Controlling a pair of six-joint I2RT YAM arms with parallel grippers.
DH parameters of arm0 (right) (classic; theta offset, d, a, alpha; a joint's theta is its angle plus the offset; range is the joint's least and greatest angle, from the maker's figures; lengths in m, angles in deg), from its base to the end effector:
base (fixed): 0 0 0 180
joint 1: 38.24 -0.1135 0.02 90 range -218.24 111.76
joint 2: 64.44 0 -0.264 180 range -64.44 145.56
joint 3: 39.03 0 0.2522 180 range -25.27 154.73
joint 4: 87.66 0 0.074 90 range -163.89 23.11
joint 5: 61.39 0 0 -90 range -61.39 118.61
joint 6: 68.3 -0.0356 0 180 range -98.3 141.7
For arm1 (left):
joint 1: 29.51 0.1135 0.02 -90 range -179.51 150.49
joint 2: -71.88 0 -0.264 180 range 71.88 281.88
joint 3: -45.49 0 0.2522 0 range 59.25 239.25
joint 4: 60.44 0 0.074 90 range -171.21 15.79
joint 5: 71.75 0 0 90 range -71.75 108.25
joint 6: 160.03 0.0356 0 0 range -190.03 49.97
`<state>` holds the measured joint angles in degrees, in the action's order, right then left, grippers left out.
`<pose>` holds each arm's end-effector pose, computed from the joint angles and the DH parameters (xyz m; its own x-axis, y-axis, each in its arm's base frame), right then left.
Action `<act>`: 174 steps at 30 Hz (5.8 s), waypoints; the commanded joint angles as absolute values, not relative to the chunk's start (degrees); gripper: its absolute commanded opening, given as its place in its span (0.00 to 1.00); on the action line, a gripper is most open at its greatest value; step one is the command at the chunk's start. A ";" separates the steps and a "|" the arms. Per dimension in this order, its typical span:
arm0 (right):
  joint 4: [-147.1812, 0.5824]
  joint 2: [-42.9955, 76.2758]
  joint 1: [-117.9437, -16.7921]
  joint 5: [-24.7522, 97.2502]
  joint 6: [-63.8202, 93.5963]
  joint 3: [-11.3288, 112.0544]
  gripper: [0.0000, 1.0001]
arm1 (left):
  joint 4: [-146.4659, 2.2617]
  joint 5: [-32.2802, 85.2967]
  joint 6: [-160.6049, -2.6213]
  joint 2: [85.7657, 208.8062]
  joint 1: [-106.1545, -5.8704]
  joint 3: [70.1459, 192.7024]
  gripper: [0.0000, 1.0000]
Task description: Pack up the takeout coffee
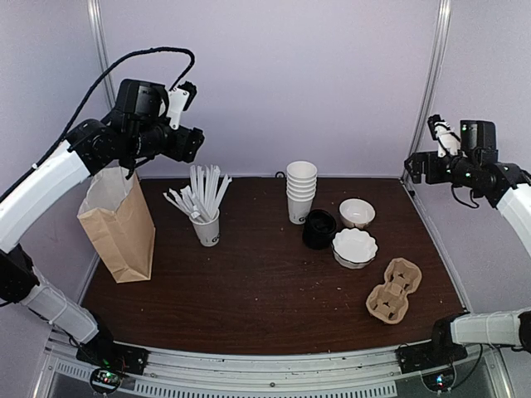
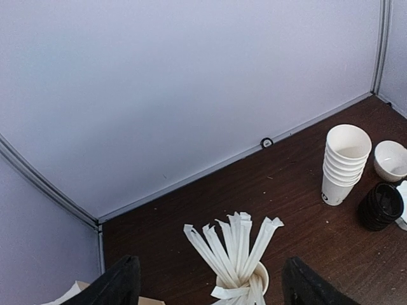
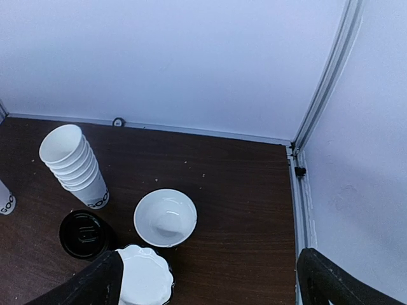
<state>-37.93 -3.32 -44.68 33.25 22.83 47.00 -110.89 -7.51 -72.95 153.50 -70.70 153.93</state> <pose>0.2189 0.0276 0.4049 -0.4134 -0.0664 -0.9081 -0.1929 0.9811 0.0161 0.2388 -0.1884 0.4460 -0.3162 0.2157 -0.9238 0.2777 0.9522 0.1273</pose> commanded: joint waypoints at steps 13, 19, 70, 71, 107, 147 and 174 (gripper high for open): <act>-36.01 0.04 -48.74 52.19 39.14 41.42 0.85 | -109.05 9.57 -81.20 177.31 -70.47 173.71 0.63; -34.75 4.41 -52.84 49.50 40.00 43.65 0.77 | -110.45 10.40 -82.82 188.23 -70.45 182.84 0.61; -41.20 -2.65 -53.62 52.00 37.89 30.83 0.81 | -110.71 20.44 -99.13 215.70 -70.56 207.42 0.47; -41.14 -2.72 -53.62 51.95 37.90 30.88 0.81 | -111.20 20.55 -98.64 215.41 -70.56 207.48 0.47; -38.20 2.55 -53.75 50.47 38.72 36.44 0.78 | -113.31 20.63 -98.13 205.42 -70.29 198.69 0.52; -39.93 1.26 -53.99 50.87 38.75 32.71 0.84 | -104.34 19.18 -106.11 212.93 -70.47 201.45 0.46; -40.24 0.93 -53.97 51.71 38.75 32.47 0.84 | -104.80 20.60 -106.38 215.38 -71.44 205.72 0.46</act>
